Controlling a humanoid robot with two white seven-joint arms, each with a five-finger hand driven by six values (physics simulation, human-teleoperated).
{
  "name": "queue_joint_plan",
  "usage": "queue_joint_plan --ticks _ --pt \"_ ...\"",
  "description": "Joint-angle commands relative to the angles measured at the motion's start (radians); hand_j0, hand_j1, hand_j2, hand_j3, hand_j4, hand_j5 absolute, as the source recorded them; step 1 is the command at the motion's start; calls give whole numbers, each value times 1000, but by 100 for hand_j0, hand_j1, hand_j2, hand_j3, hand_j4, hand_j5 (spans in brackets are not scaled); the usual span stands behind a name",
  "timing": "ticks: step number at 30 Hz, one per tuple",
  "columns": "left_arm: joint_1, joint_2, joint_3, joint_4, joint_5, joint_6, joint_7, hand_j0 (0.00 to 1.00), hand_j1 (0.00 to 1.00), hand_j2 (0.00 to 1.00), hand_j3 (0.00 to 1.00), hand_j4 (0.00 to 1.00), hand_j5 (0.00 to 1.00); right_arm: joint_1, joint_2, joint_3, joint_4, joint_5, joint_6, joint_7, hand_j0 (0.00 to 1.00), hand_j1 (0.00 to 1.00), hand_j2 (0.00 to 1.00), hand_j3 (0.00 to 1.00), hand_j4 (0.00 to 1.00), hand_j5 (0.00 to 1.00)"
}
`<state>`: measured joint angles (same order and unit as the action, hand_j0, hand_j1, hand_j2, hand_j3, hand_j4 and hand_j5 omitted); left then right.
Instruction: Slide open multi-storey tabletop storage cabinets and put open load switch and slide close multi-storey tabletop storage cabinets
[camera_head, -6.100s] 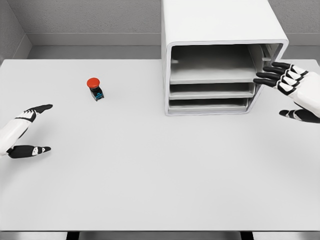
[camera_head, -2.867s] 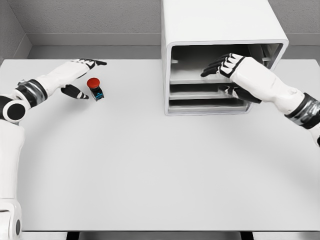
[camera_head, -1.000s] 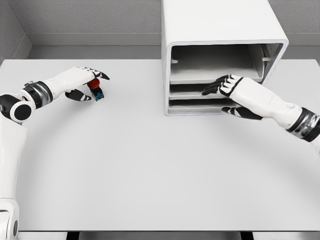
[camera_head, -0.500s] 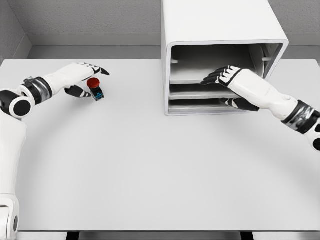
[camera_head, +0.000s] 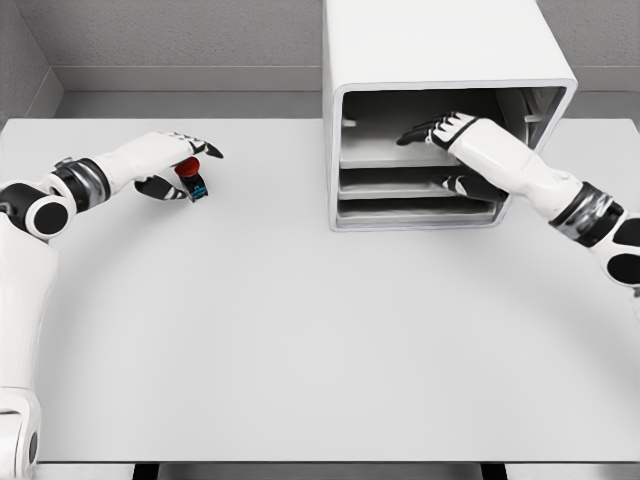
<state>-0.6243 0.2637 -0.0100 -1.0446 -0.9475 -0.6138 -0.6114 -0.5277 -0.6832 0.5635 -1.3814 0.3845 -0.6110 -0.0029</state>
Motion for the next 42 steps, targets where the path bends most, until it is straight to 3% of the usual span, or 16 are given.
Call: queue_joint_plan --ticks 1,5,17,23,26,33,35,42 --pt "0 0 -2 0 7 3 1 78 78 78 78 78 78 0 20 1 28 -3 0 4 78 78 78 78 78 78" --pt "0 2 -2 0 6 3 1 71 71 71 71 71 71 -8 28 16 50 10 0 4 78 78 78 78 78 78" --pt "0 6 -1 6 7 3 1 64 64 64 64 64 64 -2 16 62 44 11 0 3 80 80 80 80 80 80" --pt "0 6 2 6 7 3 1 53 53 53 53 53 53 6 -21 67 36 14 0 3 80 80 80 80 80 80" --pt "0 6 4 6 7 3 1 49 49 49 49 49 49 23 -52 64 -10 13 0 1 81 81 81 81 81 81" --pt "-8 6 13 5 10 3 1 40 40 40 40 40 40 32 -78 64 -34 5 0 0 81 81 81 81 81 81" --pt "-8 8 13 5 12 3 1 39 39 39 39 39 39 57 -118 61 -85 2 0 -3 81 81 81 81 81 81" --pt "-14 8 15 3 15 3 1 37 37 37 37 37 37 77 -136 58 -116 2 0 -5 81 81 81 81 81 81"
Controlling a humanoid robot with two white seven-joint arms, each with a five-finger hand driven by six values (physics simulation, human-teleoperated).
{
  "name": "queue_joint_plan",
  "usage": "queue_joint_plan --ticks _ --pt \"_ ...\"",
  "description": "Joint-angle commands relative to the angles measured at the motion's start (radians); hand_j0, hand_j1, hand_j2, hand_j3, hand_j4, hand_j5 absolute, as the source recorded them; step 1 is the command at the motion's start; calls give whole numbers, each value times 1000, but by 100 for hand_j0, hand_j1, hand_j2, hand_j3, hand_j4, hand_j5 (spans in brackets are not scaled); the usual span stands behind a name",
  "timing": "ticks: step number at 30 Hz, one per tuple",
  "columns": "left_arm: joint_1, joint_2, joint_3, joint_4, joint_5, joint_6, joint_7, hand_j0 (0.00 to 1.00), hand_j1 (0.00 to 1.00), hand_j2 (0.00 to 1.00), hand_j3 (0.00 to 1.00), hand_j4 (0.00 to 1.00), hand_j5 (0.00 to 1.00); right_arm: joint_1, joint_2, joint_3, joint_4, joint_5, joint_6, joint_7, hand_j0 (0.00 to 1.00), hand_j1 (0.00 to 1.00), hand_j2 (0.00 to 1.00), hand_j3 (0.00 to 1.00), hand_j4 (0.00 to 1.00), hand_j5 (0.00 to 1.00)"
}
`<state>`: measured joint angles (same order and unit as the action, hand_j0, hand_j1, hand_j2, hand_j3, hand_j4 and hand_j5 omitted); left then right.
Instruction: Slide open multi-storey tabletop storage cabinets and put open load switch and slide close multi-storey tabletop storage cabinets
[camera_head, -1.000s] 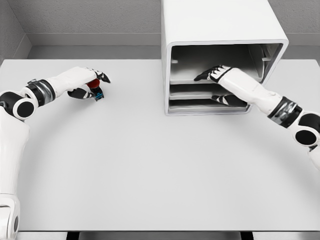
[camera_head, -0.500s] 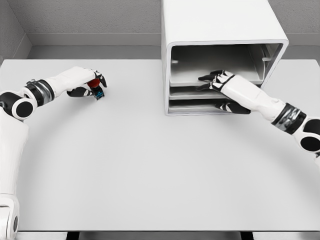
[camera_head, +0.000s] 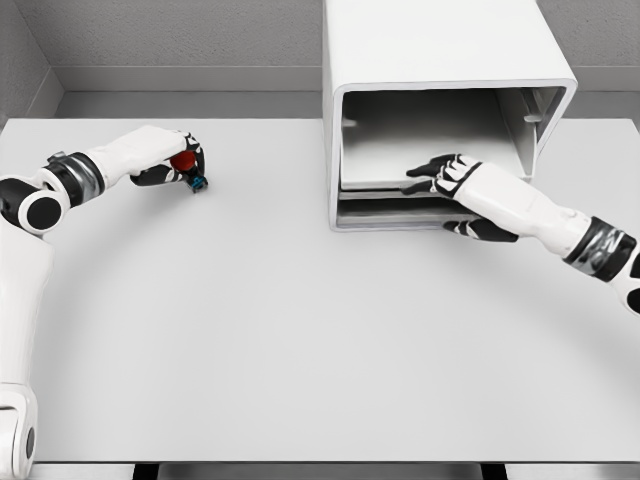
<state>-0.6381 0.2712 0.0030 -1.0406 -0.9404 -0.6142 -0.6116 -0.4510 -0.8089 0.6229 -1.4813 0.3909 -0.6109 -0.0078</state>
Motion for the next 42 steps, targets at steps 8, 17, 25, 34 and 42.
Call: queue_joint_plan --ticks 8,17,25,34,42 --pt "-2 0 2 -12 20 3 1 36 36 36 36 36 36 21 -52 -5 -56 -6 0 -3 81 81 81 81 81 81" --pt "6 3 2 -59 72 3 1 36 36 36 36 36 36 55 -81 -28 -91 -6 0 -6 81 81 81 81 81 81" --pt "18 45 -1 -93 157 3 1 36 36 36 36 36 36 89 -102 -66 -125 -6 0 -4 81 81 81 81 81 81" --pt "74 57 2 -211 195 3 1 36 36 36 36 36 36 114 -122 -75 -154 -6 0 -4 81 81 81 81 81 81" --pt "103 80 3 -260 244 3 1 36 36 36 36 36 36 189 -133 -166 -203 -12 0 -4 81 81 81 81 81 81"
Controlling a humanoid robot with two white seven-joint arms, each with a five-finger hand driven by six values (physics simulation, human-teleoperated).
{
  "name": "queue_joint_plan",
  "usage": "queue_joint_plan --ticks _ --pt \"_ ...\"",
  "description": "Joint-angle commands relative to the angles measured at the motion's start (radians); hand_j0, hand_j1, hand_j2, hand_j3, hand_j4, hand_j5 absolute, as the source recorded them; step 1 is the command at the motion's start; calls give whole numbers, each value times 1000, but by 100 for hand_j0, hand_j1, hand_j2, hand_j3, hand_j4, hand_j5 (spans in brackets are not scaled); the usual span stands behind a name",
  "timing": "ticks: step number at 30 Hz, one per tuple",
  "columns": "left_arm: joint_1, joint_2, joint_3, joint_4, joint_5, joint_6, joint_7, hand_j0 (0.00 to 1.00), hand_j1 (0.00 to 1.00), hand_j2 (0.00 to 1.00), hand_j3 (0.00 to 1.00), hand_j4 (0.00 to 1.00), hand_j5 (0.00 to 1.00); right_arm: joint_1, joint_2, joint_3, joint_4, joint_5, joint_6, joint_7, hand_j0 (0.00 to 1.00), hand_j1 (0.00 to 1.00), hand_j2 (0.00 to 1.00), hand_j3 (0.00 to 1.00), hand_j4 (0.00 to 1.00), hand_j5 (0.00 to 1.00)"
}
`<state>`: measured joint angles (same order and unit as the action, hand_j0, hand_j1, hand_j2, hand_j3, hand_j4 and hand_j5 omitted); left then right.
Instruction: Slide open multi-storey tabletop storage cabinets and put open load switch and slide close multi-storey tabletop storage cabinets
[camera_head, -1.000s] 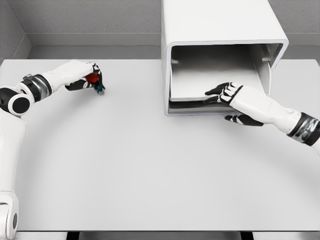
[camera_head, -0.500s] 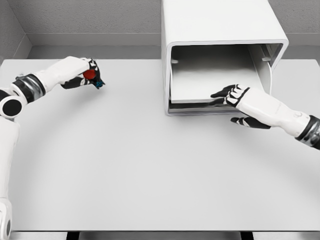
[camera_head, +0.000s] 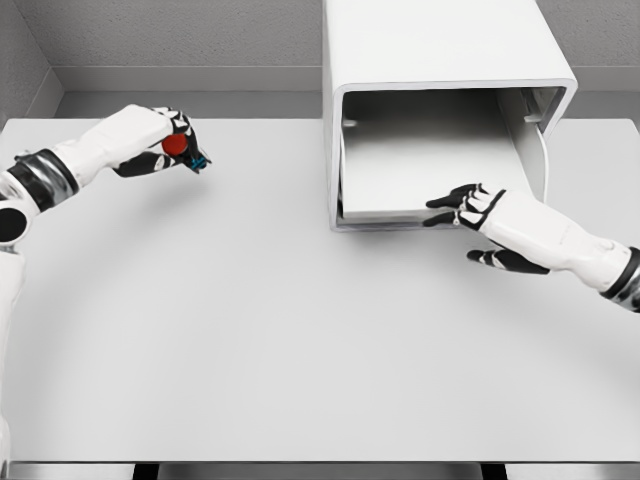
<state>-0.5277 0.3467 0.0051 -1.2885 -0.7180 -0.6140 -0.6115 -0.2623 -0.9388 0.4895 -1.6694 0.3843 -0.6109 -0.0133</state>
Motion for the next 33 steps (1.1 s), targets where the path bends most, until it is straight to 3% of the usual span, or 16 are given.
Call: queue_joint_plan --ticks 1,5,14,22,33 --pt "0 9 1 -23 26 3 1 36 36 36 36 36 36 0 -5 -32 -16 -7 0 1 81 81 81 81 81 81" --pt "23 11 16 -51 40 3 1 36 36 36 36 36 36 0 -17 -35 -18 -8 0 0 81 81 81 81 81 81" --pt "94 21 46 -169 86 3 1 36 36 36 36 36 36 52 -18 -147 -52 -45 0 7 81 81 81 81 81 81" --pt "137 17 69 -230 129 3 1 36 36 36 36 36 36 77 -21 -175 -59 -51 0 3 81 81 81 81 81 81" --pt "225 12 108 -377 153 3 1 36 36 36 36 36 36 110 -43 -183 -76 -58 0 0 81 81 81 81 81 81"
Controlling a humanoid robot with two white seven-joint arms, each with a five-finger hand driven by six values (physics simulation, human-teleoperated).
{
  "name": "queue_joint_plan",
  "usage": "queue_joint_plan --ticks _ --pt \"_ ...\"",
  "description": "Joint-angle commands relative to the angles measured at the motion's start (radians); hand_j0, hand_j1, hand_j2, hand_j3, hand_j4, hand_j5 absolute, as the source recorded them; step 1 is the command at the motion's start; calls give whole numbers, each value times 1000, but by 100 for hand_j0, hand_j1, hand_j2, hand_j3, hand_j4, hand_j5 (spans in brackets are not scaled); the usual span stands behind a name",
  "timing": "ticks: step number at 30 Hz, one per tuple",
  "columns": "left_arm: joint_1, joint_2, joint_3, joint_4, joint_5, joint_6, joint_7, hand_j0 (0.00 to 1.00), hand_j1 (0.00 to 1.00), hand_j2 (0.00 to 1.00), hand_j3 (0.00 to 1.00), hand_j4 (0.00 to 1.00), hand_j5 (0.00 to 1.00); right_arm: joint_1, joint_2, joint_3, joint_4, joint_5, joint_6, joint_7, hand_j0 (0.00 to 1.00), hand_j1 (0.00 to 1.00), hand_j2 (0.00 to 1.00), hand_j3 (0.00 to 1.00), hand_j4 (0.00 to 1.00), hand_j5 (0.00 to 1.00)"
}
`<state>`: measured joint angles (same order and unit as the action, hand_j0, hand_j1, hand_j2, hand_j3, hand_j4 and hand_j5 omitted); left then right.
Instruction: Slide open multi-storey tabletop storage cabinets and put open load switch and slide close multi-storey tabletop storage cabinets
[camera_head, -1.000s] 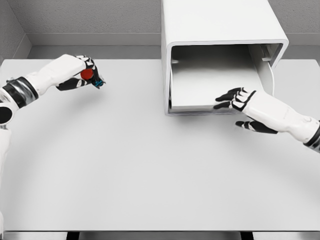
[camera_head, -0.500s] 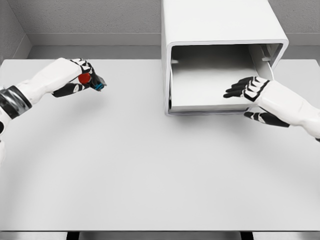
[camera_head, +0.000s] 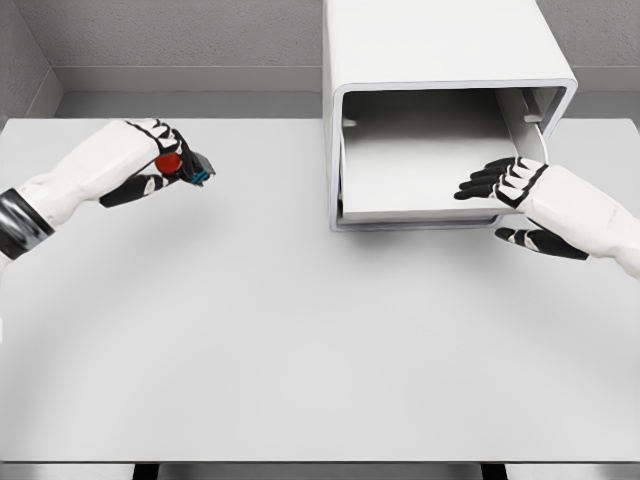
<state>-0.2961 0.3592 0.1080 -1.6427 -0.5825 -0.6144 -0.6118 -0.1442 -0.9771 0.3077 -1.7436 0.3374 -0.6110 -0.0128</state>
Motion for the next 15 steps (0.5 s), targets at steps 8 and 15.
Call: queue_joint_plan --ticks 8,15 --pt "20 -11 7 -95 24 4 1 36 36 36 36 36 36 95 -11 -127 -19 -11 0 2 80 80 80 80 80 80" --pt "43 -12 7 -158 41 4 1 36 36 36 36 36 36 140 -12 -173 -16 -12 0 4 80 80 80 80 80 80"
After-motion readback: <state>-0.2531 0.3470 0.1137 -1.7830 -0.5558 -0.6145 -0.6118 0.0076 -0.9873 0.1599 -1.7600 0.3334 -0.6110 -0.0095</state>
